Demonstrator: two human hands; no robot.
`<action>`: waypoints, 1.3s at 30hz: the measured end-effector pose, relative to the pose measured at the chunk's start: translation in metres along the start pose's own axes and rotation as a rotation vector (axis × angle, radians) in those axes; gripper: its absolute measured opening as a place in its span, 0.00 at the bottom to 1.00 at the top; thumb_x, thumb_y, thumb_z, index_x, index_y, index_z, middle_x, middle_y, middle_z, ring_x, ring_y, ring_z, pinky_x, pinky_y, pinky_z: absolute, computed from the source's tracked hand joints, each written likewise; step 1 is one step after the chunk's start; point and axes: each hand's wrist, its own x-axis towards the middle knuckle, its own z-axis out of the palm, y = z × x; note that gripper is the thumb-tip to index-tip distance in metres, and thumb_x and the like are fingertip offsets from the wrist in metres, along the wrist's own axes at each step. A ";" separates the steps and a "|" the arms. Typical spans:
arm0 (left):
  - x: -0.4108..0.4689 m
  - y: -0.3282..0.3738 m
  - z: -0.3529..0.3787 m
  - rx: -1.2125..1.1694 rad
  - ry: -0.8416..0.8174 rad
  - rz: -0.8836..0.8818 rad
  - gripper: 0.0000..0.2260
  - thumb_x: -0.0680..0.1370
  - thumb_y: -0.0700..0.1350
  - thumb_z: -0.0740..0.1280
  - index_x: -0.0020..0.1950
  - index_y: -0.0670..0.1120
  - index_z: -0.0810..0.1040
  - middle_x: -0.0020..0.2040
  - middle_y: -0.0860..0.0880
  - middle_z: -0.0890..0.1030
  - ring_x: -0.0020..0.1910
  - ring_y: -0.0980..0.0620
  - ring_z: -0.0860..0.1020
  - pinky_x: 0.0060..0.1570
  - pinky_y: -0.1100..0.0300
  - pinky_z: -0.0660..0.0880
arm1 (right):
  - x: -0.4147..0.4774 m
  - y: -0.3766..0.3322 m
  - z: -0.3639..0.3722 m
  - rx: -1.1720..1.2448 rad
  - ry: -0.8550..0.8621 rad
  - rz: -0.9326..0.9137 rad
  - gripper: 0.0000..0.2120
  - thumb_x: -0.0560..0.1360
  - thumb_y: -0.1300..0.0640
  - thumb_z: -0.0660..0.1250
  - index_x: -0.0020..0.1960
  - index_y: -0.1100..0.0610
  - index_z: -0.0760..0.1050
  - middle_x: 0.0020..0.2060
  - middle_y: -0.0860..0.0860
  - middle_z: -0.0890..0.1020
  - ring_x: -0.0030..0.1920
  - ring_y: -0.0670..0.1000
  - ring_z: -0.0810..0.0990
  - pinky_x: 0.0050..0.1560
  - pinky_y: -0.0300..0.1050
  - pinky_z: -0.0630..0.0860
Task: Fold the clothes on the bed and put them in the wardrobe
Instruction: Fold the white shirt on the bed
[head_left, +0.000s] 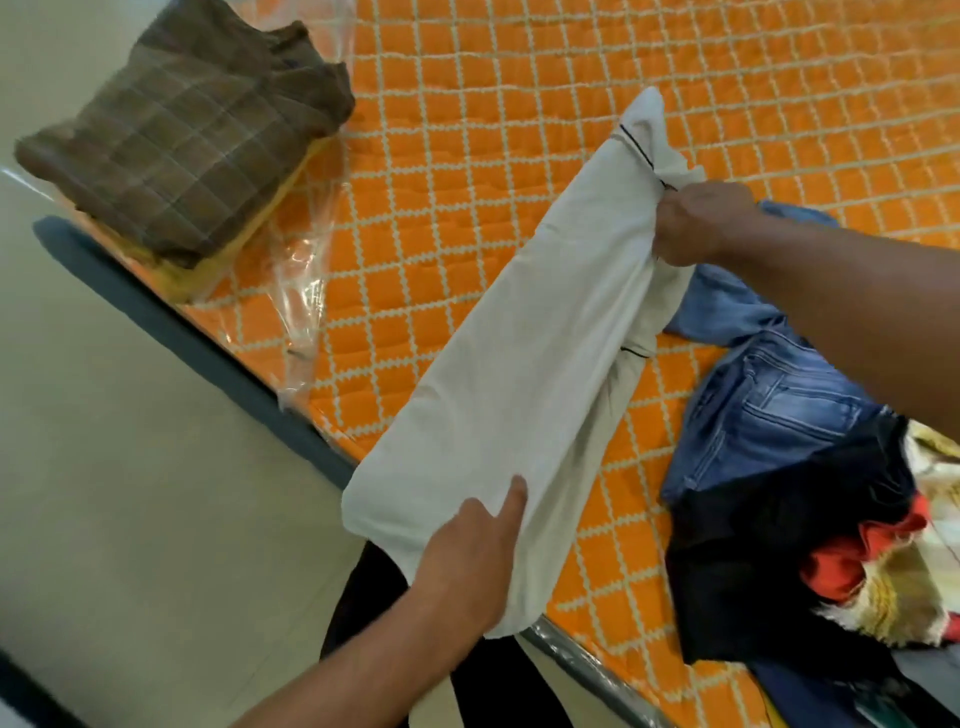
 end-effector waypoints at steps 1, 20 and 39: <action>0.002 0.009 0.011 -0.010 -0.034 0.001 0.48 0.78 0.39 0.68 0.81 0.53 0.32 0.62 0.40 0.69 0.54 0.44 0.76 0.46 0.57 0.67 | 0.000 0.004 0.014 0.033 0.001 0.011 0.14 0.81 0.53 0.63 0.61 0.61 0.76 0.59 0.60 0.79 0.58 0.63 0.79 0.50 0.53 0.74; 0.048 -0.103 0.010 -0.409 0.563 -0.298 0.30 0.72 0.57 0.74 0.70 0.47 0.70 0.63 0.44 0.73 0.65 0.38 0.70 0.60 0.41 0.72 | -0.262 -0.223 0.189 1.625 0.088 0.757 0.31 0.70 0.48 0.76 0.69 0.54 0.72 0.61 0.53 0.78 0.62 0.57 0.75 0.63 0.56 0.72; -0.040 -0.172 0.013 -0.930 0.036 -0.058 0.21 0.79 0.36 0.61 0.72 0.48 0.68 0.63 0.50 0.75 0.61 0.48 0.75 0.49 0.58 0.72 | -0.371 -0.332 0.138 2.070 0.036 0.875 0.34 0.80 0.59 0.69 0.80 0.46 0.57 0.71 0.46 0.71 0.66 0.48 0.75 0.68 0.51 0.74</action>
